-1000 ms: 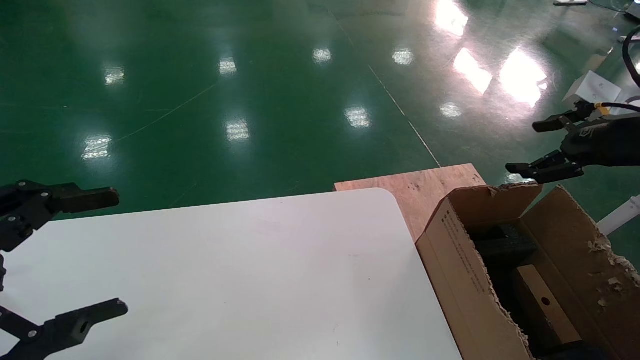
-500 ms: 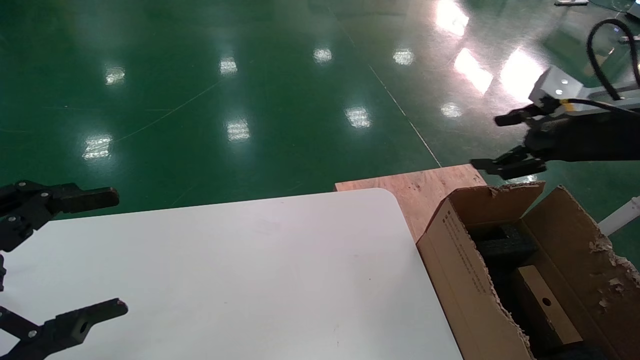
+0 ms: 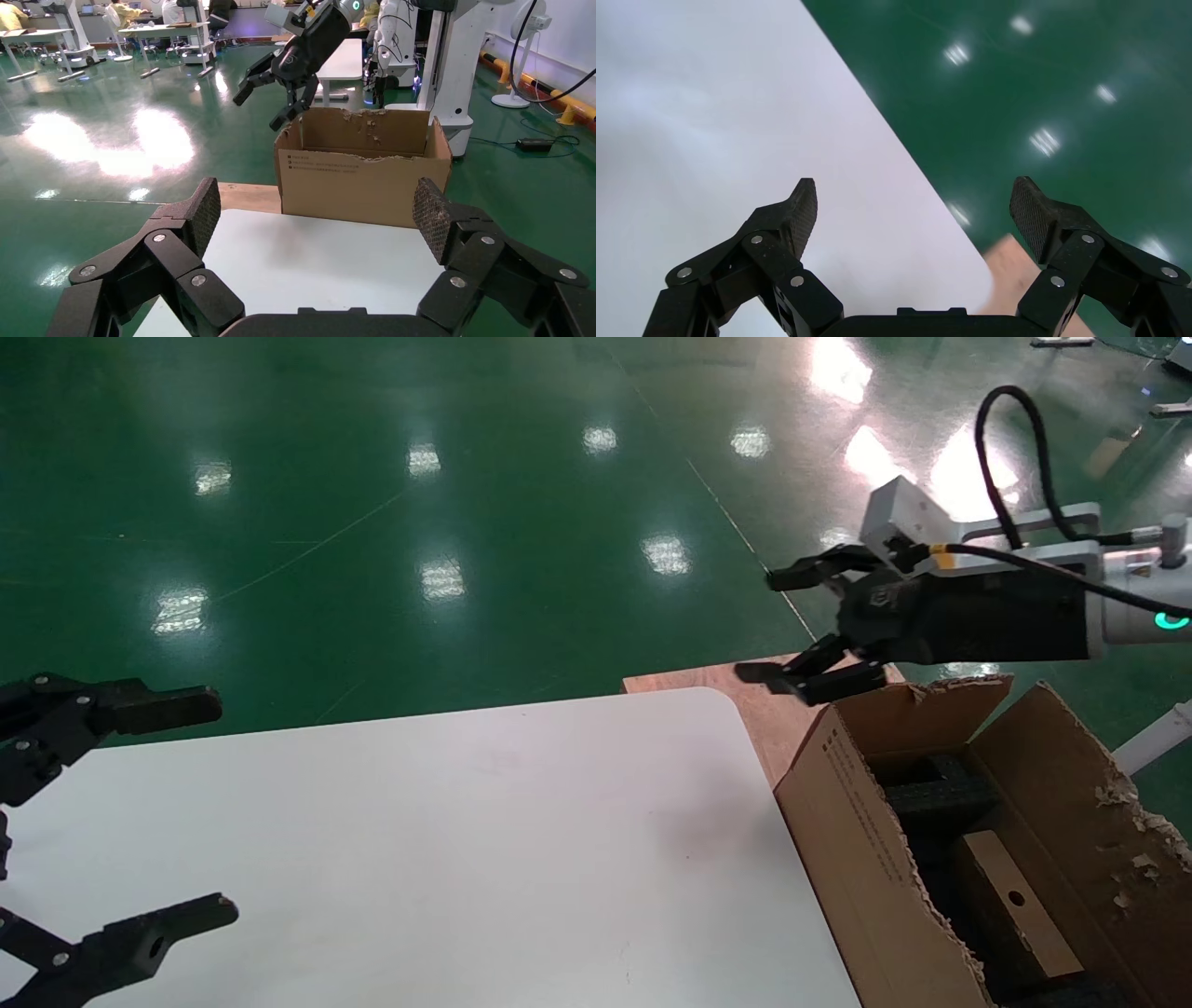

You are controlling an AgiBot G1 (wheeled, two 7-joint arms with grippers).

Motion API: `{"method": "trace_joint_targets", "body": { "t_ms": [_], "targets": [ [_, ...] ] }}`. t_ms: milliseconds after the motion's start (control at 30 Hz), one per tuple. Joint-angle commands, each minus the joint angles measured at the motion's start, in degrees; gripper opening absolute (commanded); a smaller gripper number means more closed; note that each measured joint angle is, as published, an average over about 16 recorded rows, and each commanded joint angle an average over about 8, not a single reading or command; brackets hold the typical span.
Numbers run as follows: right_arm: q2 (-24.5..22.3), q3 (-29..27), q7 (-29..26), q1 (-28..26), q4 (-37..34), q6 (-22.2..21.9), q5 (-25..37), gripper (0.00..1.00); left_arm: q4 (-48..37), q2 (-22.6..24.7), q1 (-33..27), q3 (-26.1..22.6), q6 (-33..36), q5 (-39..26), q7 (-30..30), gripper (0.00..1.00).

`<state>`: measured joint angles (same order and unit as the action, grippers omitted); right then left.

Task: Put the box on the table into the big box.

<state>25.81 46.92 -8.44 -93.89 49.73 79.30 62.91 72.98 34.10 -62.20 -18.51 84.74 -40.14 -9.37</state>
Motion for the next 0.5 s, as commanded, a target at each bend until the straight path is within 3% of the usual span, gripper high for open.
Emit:
{"method": "trace_joint_targets", "body": {
  "t_ms": [33,500],
  "targets": [
    [0.5,-1.68,-0.13,1.76,1.3,0.35,-1.14,1.0,0.0,0.0,0.0,0.0,0.0,0.0,0.0,1.0],
    [4.04,-13.54,-1.01,14.16,10.45,2.8,-9.22,1.0,0.0,-0.01,-0.01,-0.03,-0.01,0.02,0.01,1.0]
  ]
}}
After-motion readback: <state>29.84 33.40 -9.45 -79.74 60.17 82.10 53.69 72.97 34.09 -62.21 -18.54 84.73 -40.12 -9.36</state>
